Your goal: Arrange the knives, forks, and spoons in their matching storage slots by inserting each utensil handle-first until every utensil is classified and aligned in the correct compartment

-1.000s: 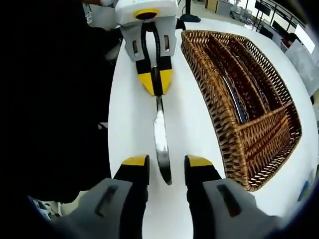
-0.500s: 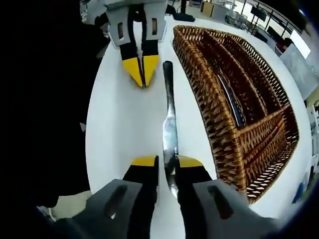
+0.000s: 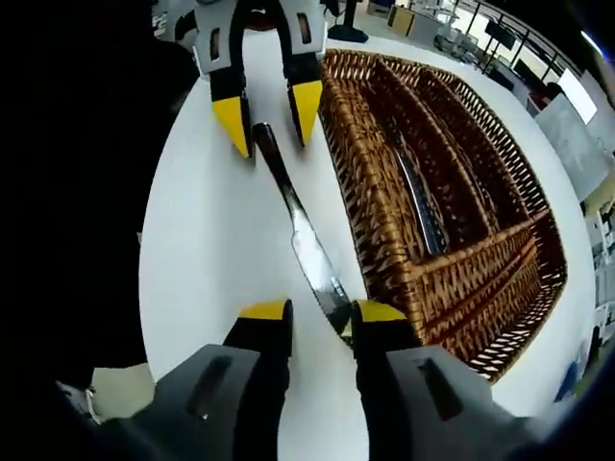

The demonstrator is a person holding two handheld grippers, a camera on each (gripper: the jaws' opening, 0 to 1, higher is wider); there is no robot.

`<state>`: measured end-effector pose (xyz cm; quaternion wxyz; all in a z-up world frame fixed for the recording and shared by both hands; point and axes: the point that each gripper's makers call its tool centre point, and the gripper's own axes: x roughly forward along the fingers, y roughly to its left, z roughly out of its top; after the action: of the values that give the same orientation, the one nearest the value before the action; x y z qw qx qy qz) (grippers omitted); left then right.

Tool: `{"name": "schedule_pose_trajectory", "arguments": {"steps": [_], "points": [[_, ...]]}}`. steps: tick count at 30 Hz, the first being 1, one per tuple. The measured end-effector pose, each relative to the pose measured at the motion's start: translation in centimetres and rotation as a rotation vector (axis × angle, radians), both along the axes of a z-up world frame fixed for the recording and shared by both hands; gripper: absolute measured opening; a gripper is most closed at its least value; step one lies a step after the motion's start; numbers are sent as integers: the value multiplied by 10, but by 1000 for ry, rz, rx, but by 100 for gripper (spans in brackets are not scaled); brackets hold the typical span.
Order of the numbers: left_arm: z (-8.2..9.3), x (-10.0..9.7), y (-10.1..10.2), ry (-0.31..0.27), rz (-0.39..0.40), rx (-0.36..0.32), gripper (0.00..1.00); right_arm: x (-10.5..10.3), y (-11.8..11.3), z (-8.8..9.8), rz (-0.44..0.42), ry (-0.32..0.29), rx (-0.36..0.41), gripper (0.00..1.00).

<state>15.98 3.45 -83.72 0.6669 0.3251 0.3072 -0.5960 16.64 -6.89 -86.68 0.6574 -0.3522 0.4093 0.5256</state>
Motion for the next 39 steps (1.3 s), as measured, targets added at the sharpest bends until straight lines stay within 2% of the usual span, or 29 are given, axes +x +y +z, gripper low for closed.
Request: {"name": "schedule_pose_trajectory", "arguments": {"steps": [2, 5, 7, 10, 13, 16, 18, 19, 20, 23, 26, 29, 32, 35, 36, 37, 39], "points": [[-2, 0, 1, 5, 6, 3, 24, 1, -1, 0, 41, -37, -14, 15], [-3, 1, 2, 18, 17, 0, 24, -8, 0, 0, 60, 9, -22, 11], [-3, 2, 2, 17, 20, -3, 24, -3, 0, -1, 82, -29, -35, 11], [-4, 6, 2, 17, 42, -15, 24, -1, 2, 0, 73, -12, -28, 13], [-6, 7, 3, 28, 55, -17, 25, 0, 7, 0, 109, -35, -12, 23], [-7, 5, 3, 25, 45, -10, 25, 3, 11, 1, 167, -69, 0, 26], [-9, 6, 4, 26, 49, -8, 25, 0, 10, 1, 152, -37, 1, 22], [-9, 6, 5, 26, 52, -8, 25, -4, 10, 2, 99, 9, 11, 15], [-9, 6, 5, 27, 55, -9, 25, -10, 8, 2, 113, 49, 1, 9], [-10, 7, 6, 28, 58, -8, 26, -8, 8, 0, 186, -7, -7, 9], [-10, 8, 6, 24, 64, -7, 27, 1, 4, 0, 129, -12, -19, 14], [-10, 9, 6, 21, 67, -9, 27, 5, 3, 0, 143, -18, -16, 17], [-11, 10, 6, 19, 68, -8, 27, 4, 5, 0, 193, -34, -18, 17], [-10, 11, 6, 23, 75, -10, 27, 1, 6, 1, 144, 18, -3, 18], [-11, 11, 6, 23, 75, -10, 27, -10, 6, 2, 132, 96, 5, 13], [-11, 11, 6, 23, 75, -8, 27, -15, 3, 1, 130, 129, -11, 9], [-11, 11, 6, 25, 74, -7, 27, -5, 5, 1, 168, 46, -11, 10]]}}
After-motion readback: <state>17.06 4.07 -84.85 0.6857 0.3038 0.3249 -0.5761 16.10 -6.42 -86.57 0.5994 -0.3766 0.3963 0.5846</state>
